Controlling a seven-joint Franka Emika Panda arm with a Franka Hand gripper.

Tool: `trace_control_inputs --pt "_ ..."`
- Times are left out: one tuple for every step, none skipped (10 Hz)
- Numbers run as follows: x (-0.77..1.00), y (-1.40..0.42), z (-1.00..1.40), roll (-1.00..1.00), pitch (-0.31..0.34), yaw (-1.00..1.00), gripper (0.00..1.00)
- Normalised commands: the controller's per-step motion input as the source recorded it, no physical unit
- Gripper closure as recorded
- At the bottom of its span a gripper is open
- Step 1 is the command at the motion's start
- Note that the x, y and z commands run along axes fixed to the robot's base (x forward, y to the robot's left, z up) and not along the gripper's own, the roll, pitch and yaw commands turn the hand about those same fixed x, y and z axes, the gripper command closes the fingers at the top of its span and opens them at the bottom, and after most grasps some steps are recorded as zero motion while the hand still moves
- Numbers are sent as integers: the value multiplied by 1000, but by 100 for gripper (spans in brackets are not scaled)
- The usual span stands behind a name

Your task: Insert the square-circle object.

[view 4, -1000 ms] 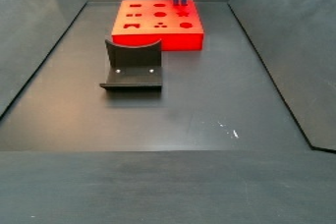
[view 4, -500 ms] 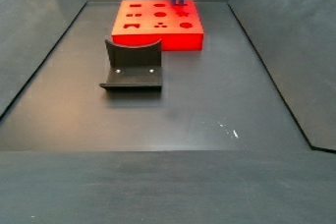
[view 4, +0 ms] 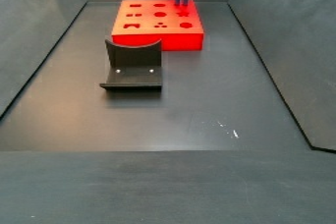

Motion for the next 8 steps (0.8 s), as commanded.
trace_control_inputs --pt "0 0 -131 57 0 0 100" --pt "-17 37 -143 77 0 0 100" --pt "-83 31 -29 44 10 0 100" --pt "-69 0 0 0 3 0 100" --pt "0 0 0 0 0 14 100" --pt "14 0 -11 10 0 97 100" --pt "109 0 -94 46 0 229 100" --pt "49 40 -137 70 0 331 100"
